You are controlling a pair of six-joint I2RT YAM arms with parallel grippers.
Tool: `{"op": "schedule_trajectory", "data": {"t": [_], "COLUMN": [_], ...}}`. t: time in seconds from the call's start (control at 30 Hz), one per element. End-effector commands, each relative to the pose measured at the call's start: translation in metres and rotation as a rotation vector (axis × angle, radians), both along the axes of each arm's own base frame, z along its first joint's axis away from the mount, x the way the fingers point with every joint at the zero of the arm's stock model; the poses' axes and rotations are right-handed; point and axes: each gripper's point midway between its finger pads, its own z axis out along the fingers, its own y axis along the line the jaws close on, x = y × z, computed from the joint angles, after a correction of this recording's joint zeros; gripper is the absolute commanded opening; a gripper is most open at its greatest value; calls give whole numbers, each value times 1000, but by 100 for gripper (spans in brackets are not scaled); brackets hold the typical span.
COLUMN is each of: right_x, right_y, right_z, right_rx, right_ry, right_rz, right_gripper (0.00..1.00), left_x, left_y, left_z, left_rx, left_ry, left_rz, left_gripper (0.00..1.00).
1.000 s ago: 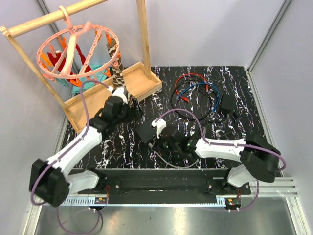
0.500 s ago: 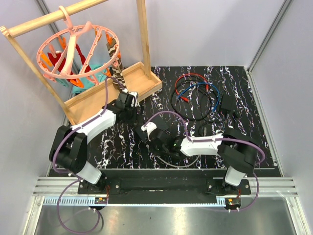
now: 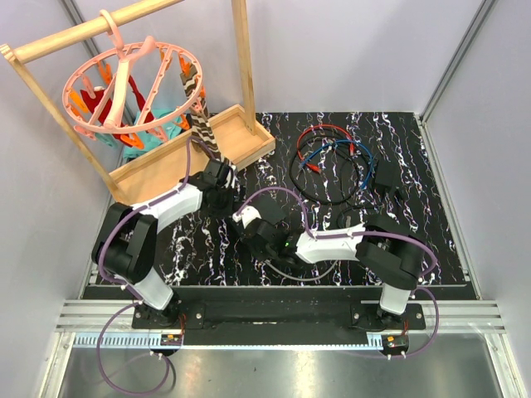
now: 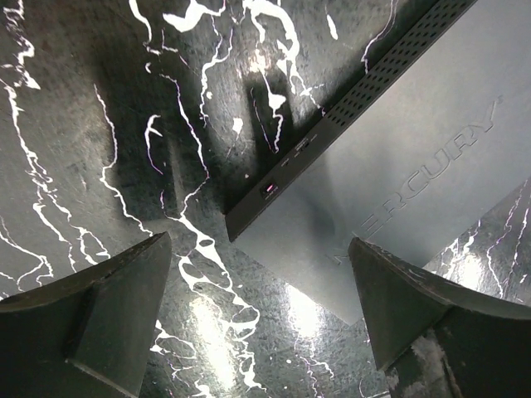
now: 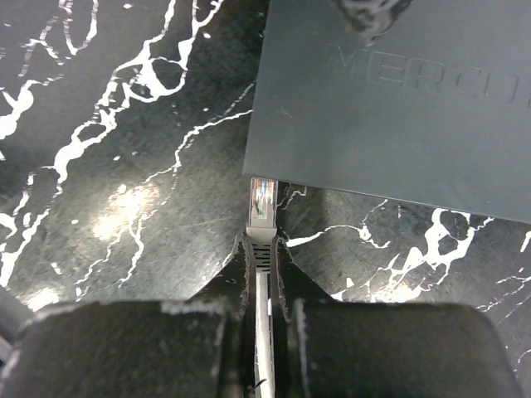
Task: Insert the plug into the switch port
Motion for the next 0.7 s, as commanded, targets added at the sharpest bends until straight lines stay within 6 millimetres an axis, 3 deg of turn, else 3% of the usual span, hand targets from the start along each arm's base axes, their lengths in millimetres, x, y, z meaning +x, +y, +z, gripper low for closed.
{"op": "schedule_trajectory", "data": {"t": [0.0, 0.67], "right_x": [7, 12], "right_y": [6, 14], "right_z": [10, 21], "right_rx": [-4, 40], "right_ry": [-33, -46], "right_rz": [-23, -44], "right_gripper": [0, 0], "left_x": [1, -14], "left_y": [-6, -10], "left_z": [3, -10], "left_rx": [-25, -43], "left_ry": [7, 89], "left_rz": [1, 29], "left_gripper": [91, 88]}}
